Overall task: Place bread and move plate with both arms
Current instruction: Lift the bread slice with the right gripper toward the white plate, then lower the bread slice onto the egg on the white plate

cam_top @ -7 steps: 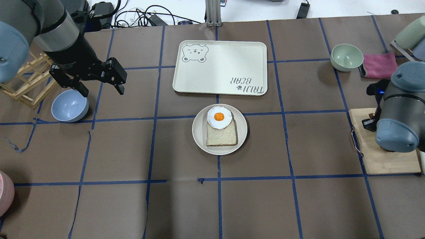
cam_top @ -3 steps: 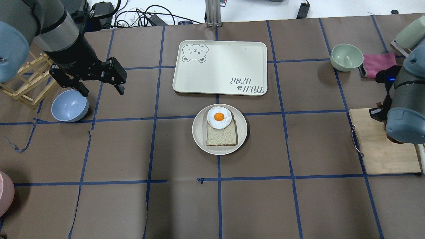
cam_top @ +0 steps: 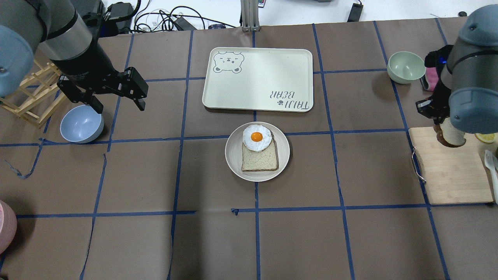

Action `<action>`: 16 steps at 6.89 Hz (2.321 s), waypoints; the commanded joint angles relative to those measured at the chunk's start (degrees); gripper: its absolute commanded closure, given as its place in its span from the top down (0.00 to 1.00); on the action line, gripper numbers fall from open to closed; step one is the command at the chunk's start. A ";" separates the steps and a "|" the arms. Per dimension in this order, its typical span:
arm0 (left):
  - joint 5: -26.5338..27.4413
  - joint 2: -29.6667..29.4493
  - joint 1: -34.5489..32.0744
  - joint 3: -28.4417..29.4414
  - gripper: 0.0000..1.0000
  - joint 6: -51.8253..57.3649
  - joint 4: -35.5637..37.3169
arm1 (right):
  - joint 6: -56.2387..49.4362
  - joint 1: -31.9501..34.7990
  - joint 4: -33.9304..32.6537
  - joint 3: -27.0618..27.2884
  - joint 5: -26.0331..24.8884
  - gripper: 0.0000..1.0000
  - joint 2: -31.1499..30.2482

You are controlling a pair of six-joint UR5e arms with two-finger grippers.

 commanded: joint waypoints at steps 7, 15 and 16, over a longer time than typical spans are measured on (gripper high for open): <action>0.00 -0.09 -0.09 -0.07 1.00 -0.04 -0.01 | 54.97 47.03 1.96 -13.27 2.86 0.00 15.22; -0.17 -1.05 0.17 -0.07 1.00 0.05 0.08 | 51.64 47.73 -2.72 -12.56 1.72 0.00 19.64; -0.26 -1.14 0.08 -0.07 1.00 -0.04 0.00 | 51.38 47.65 -4.82 -12.39 1.63 0.21 19.81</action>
